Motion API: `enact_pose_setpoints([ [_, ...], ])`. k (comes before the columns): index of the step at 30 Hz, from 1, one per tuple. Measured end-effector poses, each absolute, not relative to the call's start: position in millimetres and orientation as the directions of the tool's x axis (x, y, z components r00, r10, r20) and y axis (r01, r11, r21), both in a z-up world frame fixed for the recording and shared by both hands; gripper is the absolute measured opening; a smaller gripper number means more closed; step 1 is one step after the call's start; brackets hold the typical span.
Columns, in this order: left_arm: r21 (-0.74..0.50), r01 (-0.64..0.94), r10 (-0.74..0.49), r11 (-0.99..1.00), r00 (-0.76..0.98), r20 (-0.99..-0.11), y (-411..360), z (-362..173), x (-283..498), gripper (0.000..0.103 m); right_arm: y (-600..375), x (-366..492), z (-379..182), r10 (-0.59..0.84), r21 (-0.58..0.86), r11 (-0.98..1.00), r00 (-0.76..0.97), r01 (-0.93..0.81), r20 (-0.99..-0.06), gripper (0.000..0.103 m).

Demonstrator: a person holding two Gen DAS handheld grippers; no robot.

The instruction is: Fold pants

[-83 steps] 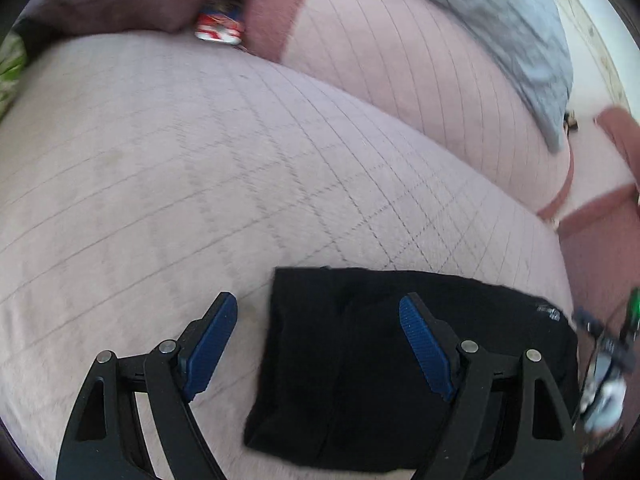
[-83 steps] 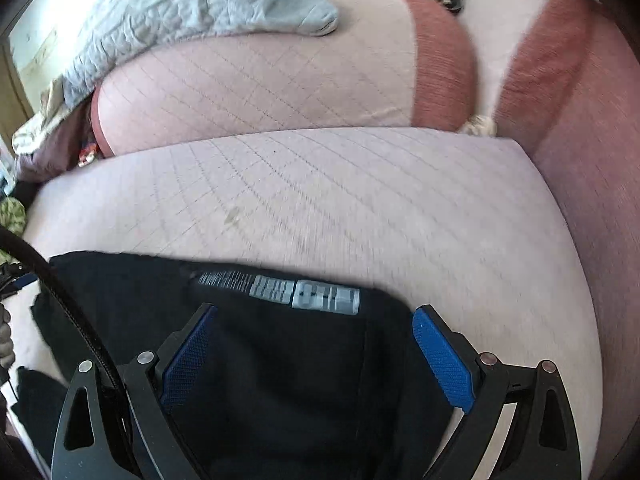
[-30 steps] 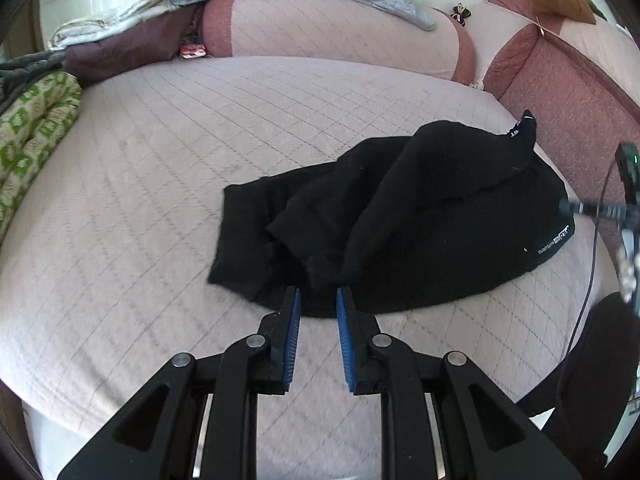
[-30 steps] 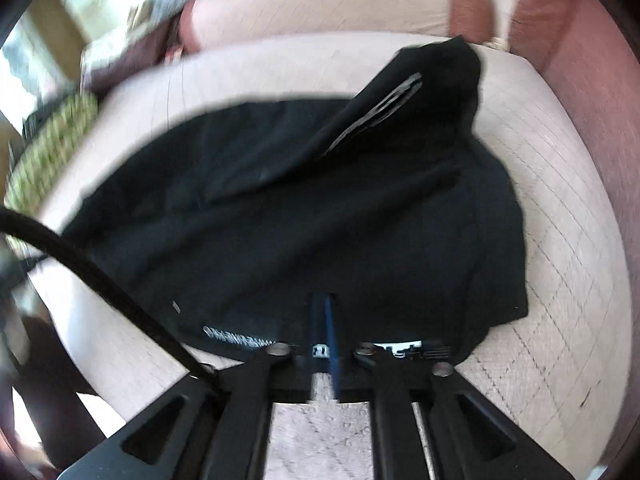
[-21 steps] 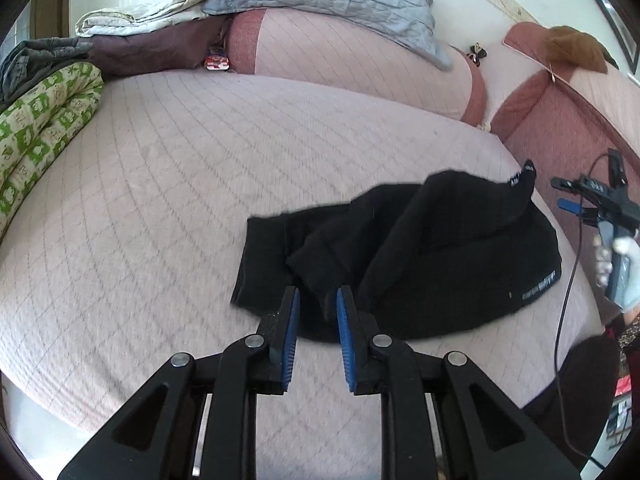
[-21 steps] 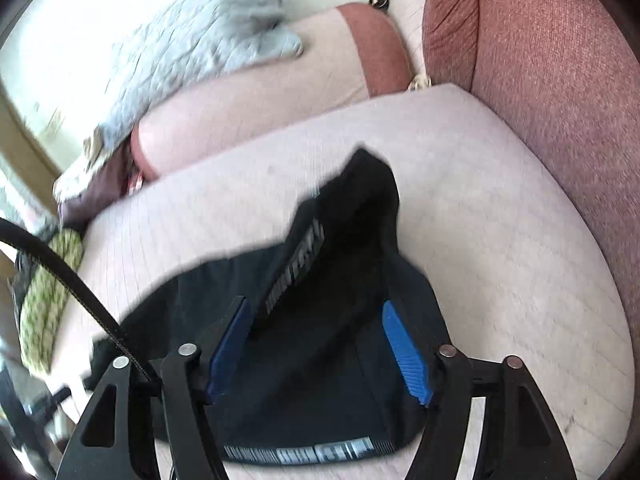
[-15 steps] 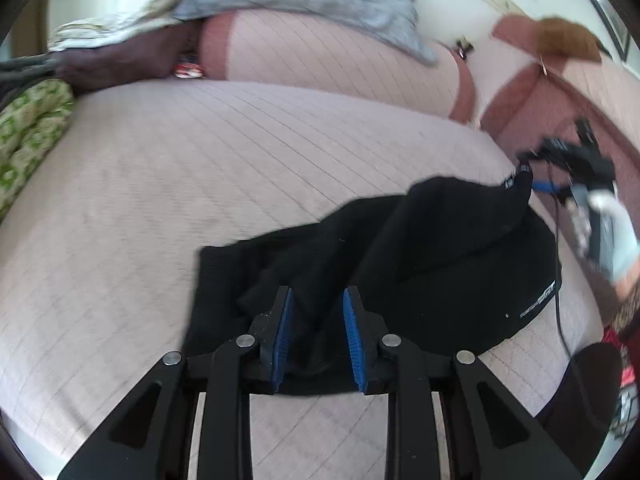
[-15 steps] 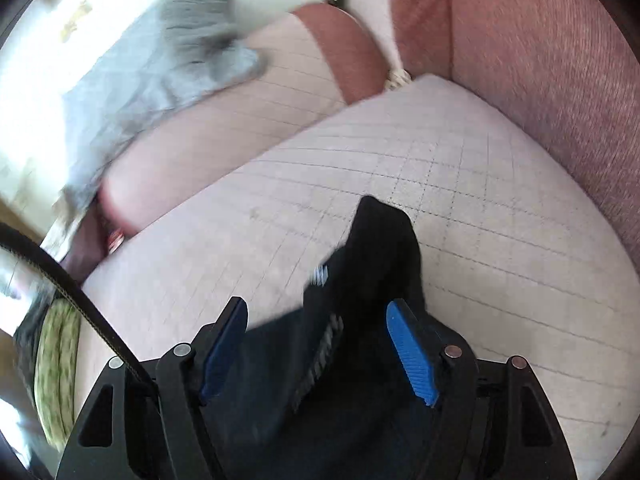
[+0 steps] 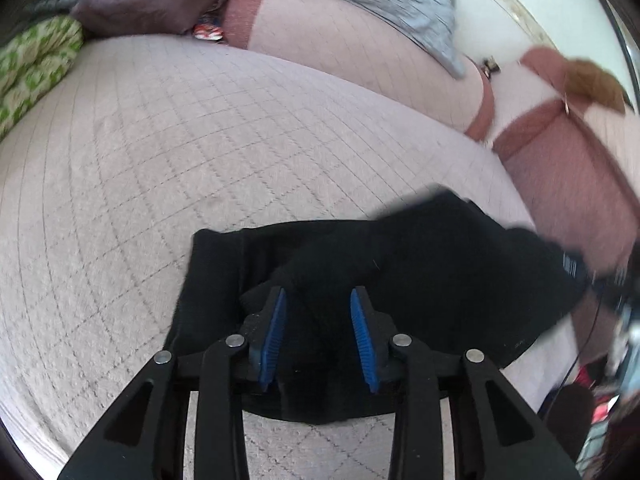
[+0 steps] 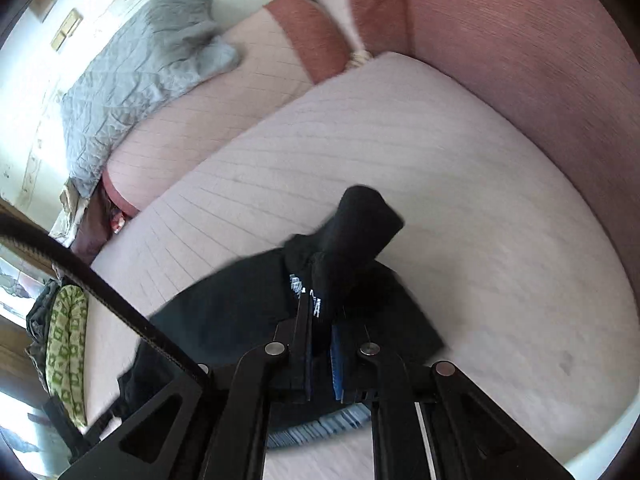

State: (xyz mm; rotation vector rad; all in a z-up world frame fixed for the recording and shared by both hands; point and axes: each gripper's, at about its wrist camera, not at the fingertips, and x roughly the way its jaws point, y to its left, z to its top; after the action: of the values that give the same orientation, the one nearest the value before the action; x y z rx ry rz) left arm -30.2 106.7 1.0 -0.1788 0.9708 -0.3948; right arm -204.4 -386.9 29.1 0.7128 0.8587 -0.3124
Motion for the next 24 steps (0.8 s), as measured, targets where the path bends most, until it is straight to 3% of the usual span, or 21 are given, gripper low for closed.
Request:
enact_pose_setpoints([
  [3, -0.374, 0.18, -0.412, 0.91, 0.499, -0.762, 124, -1, -27, 0.034, -397, -216, -4, 0.025, 0.354, 0.732, 0.496, 0.583, -0.868, 0.014],
  [5, -0.395, 0.129, -0.403, 0.909, 0.511, -0.759, 138, -2, -28, 0.036, -402, -223, -16, 0.004, 0.308, 0.716, 0.438, 0.626, -0.899, 0.04],
  [7, -0.41, 0.089, -0.392, 0.908, 0.522, -0.757, 148, -2, -27, 0.039, -401, -229, -14, -0.007, 0.321, 0.707, 0.46, 0.631, -0.888, 0.048],
  [11, -0.436, 0.033, -0.388, 0.899, 0.52, -0.761, 168, -7, -28, 0.04, -374, -225, 17, -0.192, 0.165, 0.762, 0.462, 0.627, -0.866, 0.05],
  [14, -0.451, 0.038, -0.406, 0.892, 0.506, -0.761, 169, -11, -33, 0.04, -332, -210, 42, -0.228, 0.125, 0.835, 0.542, 0.537, -0.809, 0.053],
  [18, -0.454, 0.001, -0.386, 0.891, 0.526, -0.757, 174, -9, -40, 0.04, -230, -163, 61, 0.068, 0.222, 0.963, 0.657, 0.154, -0.751, 0.055],
  [21, -0.491, -0.075, -0.373, 0.868, 0.554, -0.744, 196, -9, -40, 0.04, -140, -123, 59, 0.277, 0.269, 0.957, 0.598, -0.106, -0.752, 0.055],
  [24, -0.502, -0.104, -0.356, 0.859, 0.582, -0.731, 211, -5, -42, 0.04, -63, -88, 44, 0.407, 0.336, 0.914, 0.5, -0.228, -0.765, 0.055],
])
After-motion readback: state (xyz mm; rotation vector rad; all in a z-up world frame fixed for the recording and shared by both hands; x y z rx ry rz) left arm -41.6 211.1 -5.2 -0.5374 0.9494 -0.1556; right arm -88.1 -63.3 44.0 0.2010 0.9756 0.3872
